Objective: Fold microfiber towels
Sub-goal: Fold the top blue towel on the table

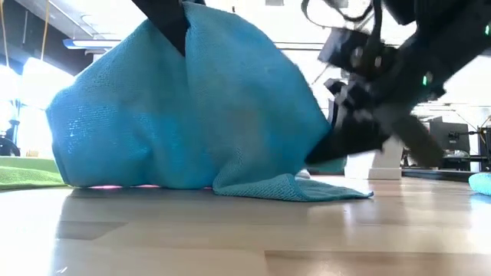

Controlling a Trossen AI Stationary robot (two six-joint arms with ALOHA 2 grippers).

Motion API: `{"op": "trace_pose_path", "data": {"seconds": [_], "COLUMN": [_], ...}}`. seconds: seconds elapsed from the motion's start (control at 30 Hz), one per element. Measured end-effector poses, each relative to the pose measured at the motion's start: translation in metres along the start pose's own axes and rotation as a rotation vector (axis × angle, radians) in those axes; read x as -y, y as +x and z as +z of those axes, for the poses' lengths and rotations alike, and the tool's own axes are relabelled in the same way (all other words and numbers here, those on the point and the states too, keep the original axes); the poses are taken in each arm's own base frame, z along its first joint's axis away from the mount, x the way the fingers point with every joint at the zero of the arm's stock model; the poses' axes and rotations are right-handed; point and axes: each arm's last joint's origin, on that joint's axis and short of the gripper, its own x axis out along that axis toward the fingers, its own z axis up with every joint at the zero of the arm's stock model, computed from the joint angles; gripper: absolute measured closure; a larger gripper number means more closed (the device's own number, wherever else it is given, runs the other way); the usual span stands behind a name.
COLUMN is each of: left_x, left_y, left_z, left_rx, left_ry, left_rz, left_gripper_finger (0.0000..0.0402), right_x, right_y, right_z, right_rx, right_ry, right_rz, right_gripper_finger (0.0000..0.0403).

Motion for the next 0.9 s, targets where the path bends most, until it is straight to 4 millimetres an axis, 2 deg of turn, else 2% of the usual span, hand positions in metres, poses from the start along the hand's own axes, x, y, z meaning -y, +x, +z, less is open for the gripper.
{"op": "trace_pose_path", "data": {"seconds": [0.13,0.33,0.43,0.57,0.73,0.9], "left_x": [0.004,0.017,0.025,0.036,0.052,0.066], "left_y": [0.000,0.013,0.026,0.038,0.056,0.085], "left_z": [-0.001,-0.003,-0.004,-0.009,-0.014,-0.020], "left_rx": [0.002,0.088,0.147,0.203,0.271,0.287], "left_ry": [0.004,-0.005,-0.018,-0.023,-0.020,0.007], "left_rz": [-0.028,-0.059,-0.087,-0.132,-0.221,-0.221], "left_gripper_finger": [0.0397,0.0397,0.0396,0.0381,0.0345,0.0301], "right_x": [0.016,0.028,0.024,0.019,0.016,0.015], "right_y": [-0.024,-0.051,-0.055,-0.057,-0.061,-0.061], "right_z": [0.012,0.023,0.021,0.010,-0.001,-0.003], "right_rx": [0.032,0.055,0.018,-0.126,-0.269,-0.282], "right_ry": [0.116,0.331,0.360,0.419,0.435,0.423], "right_rz": [0.027,0.218,0.316,0.408,0.449,0.444], "right_gripper_finger": [0.0400,0.0402,0.0402,0.0402,0.0403,0.0403]}}
